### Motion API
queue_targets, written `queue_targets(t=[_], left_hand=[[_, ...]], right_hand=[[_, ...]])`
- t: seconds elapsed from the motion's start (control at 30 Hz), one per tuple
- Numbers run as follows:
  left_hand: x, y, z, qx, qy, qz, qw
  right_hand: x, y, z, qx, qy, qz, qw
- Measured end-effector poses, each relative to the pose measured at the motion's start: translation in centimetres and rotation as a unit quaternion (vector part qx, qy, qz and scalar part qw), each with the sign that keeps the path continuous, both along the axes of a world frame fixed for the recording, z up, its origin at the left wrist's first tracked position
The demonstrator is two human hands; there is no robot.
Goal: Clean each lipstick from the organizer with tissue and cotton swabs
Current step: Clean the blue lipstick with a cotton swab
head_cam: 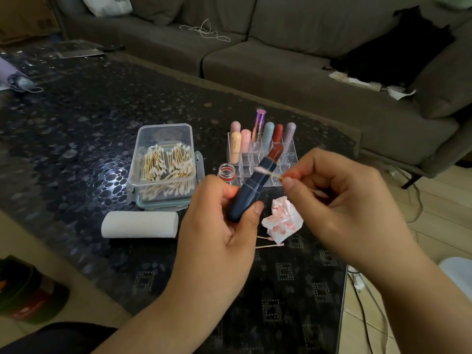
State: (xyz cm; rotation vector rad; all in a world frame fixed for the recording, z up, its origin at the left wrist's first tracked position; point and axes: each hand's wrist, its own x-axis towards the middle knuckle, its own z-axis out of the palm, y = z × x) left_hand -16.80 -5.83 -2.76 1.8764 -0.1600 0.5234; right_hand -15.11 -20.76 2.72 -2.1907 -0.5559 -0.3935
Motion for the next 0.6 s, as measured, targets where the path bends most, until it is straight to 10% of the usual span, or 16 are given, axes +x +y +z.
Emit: queue_targets(t=[0.6], left_hand=[[0.0,0.02,-0.08,0.079,-0.095,0.033,0.992]], right_hand=[[-0.04,-0.19,0.26,0.013,0.013,-0.02,1.0]])
